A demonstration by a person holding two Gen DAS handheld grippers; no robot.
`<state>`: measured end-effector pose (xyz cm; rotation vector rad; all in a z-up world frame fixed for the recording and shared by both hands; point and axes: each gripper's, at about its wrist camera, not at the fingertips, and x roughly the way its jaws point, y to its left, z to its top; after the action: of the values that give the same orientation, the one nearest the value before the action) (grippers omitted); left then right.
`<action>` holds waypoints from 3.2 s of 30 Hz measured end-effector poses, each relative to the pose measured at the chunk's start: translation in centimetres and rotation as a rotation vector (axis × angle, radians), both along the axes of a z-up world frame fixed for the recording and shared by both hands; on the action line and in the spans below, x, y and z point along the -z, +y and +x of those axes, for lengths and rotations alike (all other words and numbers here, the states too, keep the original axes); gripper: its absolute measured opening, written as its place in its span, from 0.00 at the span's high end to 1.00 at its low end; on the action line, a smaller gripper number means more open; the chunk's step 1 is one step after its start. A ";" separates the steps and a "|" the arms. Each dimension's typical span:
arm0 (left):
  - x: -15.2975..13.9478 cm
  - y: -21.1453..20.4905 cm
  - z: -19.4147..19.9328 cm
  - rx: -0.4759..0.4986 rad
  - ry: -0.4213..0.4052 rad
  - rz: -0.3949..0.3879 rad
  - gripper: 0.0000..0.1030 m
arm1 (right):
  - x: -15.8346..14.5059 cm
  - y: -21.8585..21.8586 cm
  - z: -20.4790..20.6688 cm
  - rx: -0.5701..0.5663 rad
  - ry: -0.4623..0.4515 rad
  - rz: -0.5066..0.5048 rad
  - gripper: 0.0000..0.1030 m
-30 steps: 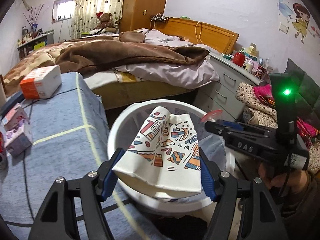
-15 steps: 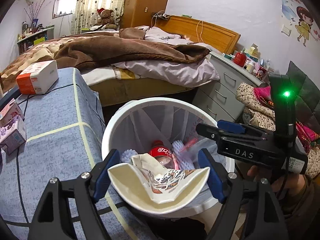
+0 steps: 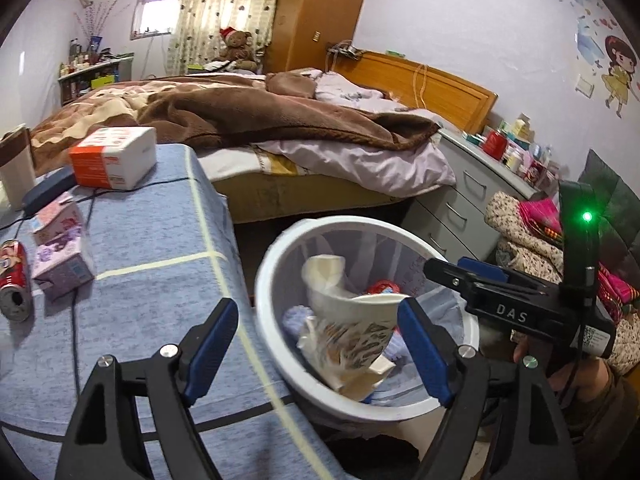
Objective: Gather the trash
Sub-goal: 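Open both tools to drop the two cups into the bin, then move both tools back over the table toward the remaining trash, then grasp the clear red-rimmed cup with the left tool while the right tool grasps the purple grape milk box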
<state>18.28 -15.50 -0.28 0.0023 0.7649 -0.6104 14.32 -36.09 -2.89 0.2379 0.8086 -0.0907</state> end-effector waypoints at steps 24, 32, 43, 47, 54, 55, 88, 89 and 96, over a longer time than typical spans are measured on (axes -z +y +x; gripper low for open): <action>-0.1 15.6 1.5 -0.338 -0.055 0.002 0.19 | -1.1 10.3 3.2 -0.192 -0.072 0.043 0.35; 0.4 20.7 2.3 -0.455 -0.042 0.015 0.19 | -1.1 15.2 5.7 -0.318 -0.077 0.028 0.35; 2.8 26.7 4.2 -0.609 0.053 0.024 0.19 | -0.6 20.9 10.1 -0.476 -0.053 0.003 0.35; 4.7 28.1 5.1 -0.623 0.133 -0.007 0.19 | -0.3 23.0 12.0 -0.550 -0.047 -0.012 0.35; 6.2 29.6 6.4 -0.633 0.204 -0.086 0.19 | 0.4 25.8 14.7 -0.690 -0.029 -0.001 0.35; 6.5 30.0 6.6 -0.639 0.224 -0.104 0.19 | 0.7 26.3 15.2 -0.713 -0.017 -0.004 0.35; 6.7 32.2 8.7 -0.598 0.238 -0.031 0.19 | 1.6 30.1 14.4 -1.073 0.115 -0.044 0.35; 6.7 32.2 8.6 -0.595 0.238 -0.031 0.19 | 1.6 30.1 13.8 -1.083 0.120 -0.053 0.35; 6.8 31.2 8.3 -0.561 0.253 -0.052 0.19 | 2.5 30.4 10.7 -1.051 0.134 -0.129 0.35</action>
<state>26.56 15.73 -7.10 -0.3327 0.9447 -0.0943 24.99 -5.67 -5.44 -0.3358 0.9719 0.8345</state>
